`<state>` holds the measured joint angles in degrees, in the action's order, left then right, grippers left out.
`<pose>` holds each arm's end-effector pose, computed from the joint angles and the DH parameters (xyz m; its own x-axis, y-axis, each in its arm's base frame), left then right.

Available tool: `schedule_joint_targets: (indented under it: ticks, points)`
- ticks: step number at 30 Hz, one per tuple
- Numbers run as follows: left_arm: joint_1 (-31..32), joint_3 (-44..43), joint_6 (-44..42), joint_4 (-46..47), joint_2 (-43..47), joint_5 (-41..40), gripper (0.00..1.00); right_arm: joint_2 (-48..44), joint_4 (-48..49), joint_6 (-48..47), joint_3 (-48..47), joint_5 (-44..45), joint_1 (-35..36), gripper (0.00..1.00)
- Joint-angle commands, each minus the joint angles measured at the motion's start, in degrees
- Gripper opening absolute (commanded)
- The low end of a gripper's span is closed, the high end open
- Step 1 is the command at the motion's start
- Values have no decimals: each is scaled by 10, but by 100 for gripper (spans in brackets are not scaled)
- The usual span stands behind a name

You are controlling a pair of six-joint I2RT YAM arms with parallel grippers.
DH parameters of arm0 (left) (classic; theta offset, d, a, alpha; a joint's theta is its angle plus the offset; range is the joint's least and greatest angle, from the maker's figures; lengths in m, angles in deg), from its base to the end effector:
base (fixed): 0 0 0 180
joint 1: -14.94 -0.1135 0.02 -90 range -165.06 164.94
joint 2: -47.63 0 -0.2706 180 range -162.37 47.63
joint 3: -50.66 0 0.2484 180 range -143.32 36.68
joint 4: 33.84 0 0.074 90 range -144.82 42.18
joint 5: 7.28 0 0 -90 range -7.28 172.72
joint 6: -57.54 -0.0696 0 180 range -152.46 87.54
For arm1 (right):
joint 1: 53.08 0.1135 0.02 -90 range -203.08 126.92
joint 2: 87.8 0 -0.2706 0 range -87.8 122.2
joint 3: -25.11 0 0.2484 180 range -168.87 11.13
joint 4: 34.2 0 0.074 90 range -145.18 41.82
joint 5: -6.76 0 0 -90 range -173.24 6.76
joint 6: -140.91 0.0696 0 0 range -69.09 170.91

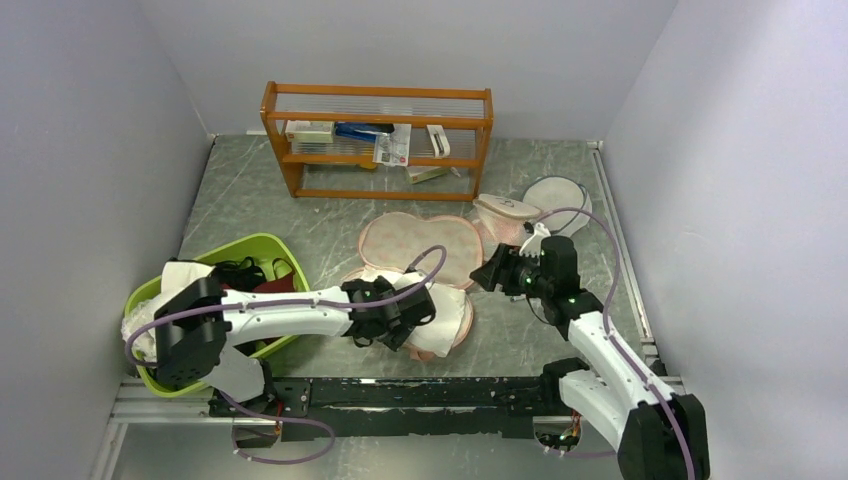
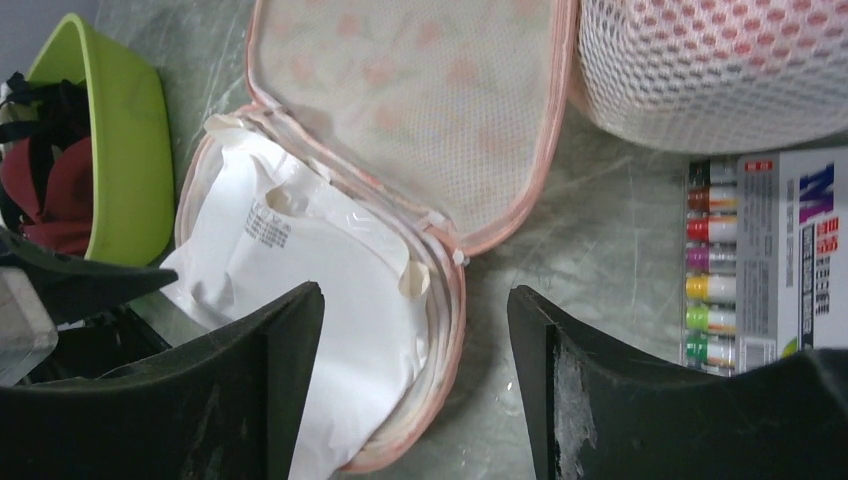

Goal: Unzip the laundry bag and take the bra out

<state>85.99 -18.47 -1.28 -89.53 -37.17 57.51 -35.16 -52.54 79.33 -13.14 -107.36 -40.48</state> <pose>0.1185 -0.2537 0.1861 -0.6834 0.5480 -0.4824 0.5350 0.8255 0.1798 0.2008 0.0740 0.1925 -0.7185 0.2845 -0.6347 -0.2190 0.7735 0.5947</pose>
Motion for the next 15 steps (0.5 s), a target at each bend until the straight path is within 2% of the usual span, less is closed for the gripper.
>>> schedule_joint_targets:
  ticks: [1,5,9,15]
  points:
    - [2,-31,-45,35,-30,-23,80,-46,-60,2,24,1,1,68]
    - [2,-43,-60,52,-69,-24,76,-59,-62,4,31,-7,1,69]
    - [2,-61,-58,43,-100,-51,66,-51,-60,3,29,-4,1,69]
    - [3,-67,-52,29,-79,-55,53,-46,-56,2,29,-4,1,69]
